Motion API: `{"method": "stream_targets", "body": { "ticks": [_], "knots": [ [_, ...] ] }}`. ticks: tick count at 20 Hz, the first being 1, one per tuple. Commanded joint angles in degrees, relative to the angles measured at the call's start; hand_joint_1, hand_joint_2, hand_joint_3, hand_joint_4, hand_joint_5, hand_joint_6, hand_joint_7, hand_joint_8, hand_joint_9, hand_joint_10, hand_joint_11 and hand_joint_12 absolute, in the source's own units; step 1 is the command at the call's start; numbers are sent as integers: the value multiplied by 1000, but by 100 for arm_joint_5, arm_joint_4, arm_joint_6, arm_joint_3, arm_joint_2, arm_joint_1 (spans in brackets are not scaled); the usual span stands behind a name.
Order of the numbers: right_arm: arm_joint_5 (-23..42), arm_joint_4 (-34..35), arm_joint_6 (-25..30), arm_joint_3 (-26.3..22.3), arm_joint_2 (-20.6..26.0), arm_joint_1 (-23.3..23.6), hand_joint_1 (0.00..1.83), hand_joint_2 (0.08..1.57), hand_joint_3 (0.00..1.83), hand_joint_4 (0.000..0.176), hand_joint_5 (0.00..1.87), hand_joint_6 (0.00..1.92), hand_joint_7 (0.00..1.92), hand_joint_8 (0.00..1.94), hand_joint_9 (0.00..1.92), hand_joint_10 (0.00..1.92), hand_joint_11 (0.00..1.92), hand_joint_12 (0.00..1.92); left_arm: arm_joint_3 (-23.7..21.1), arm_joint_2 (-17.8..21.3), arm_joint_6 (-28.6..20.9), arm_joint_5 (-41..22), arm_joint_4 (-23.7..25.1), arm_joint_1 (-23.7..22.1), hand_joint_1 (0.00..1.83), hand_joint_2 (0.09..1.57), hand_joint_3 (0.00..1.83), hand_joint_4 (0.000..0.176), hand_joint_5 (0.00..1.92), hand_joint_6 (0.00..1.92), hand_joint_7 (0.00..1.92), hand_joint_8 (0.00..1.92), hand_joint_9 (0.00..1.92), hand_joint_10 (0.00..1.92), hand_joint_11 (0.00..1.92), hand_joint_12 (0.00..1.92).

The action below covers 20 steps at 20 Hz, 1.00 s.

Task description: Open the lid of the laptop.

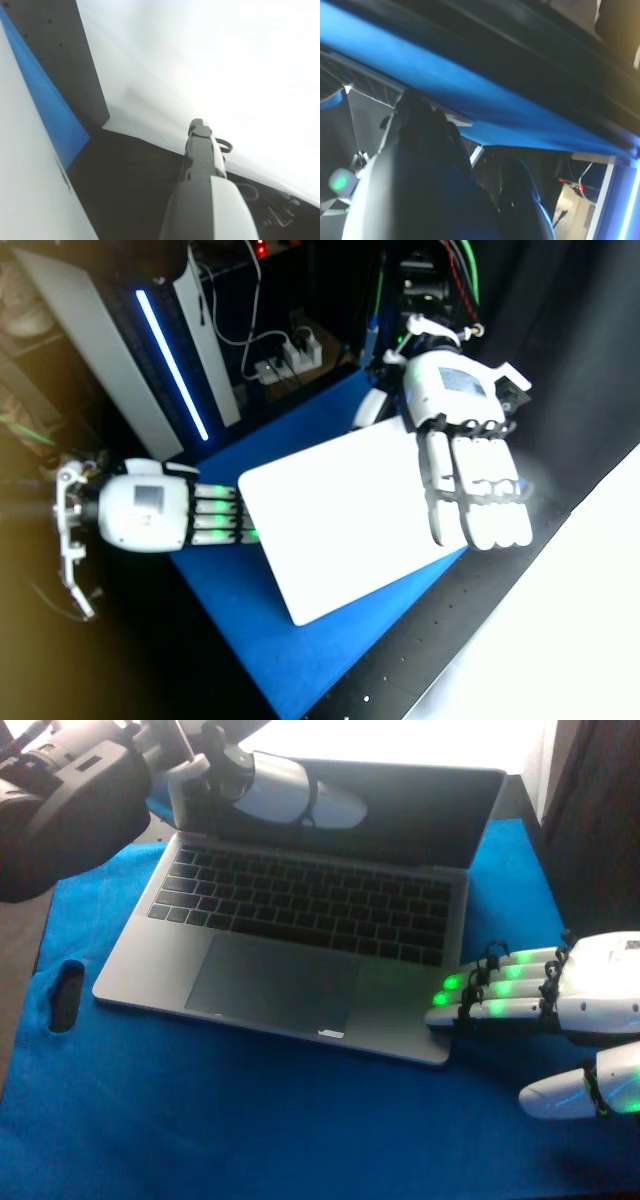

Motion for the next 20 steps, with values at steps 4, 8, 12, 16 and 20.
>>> {"method": "stream_targets", "body": {
  "ticks": [4,8,12,16,20],
  "knots": [
    [438,417,2,2,-88,352,0,1403,4,0,0,0,0,0,0,0,0,0,-105,9,-19,-720,34,23,781,1016,4,73,81,27,0,0,0,0,0,0],
    [438,457,-106,162,-372,504,0,1415,8,0,0,0,0,0,0,0,0,0,-125,7,-19,-722,63,19,813,1014,0,49,88,16,0,0,0,0,0,0],
    [435,450,-156,360,-748,545,0,1421,8,0,38,14,0,0,0,0,0,0,-129,-12,-19,-751,80,10,807,1019,2,61,91,8,0,0,0,0,0,0],
    [421,345,-156,484,-1032,525,0,1412,1,0,88,3,23,2,0,0,0,0,-70,-56,-7,-597,133,-81,815,1013,0,61,79,0,0,0,0,0,0,0],
    [372,236,-147,484,-1030,382,0,1411,0,0,70,4,24,5,0,0,15,6,156,-155,37,-350,133,-209,761,1008,0,37,13,5,0,0,0,0,11,5]
  ]
}}
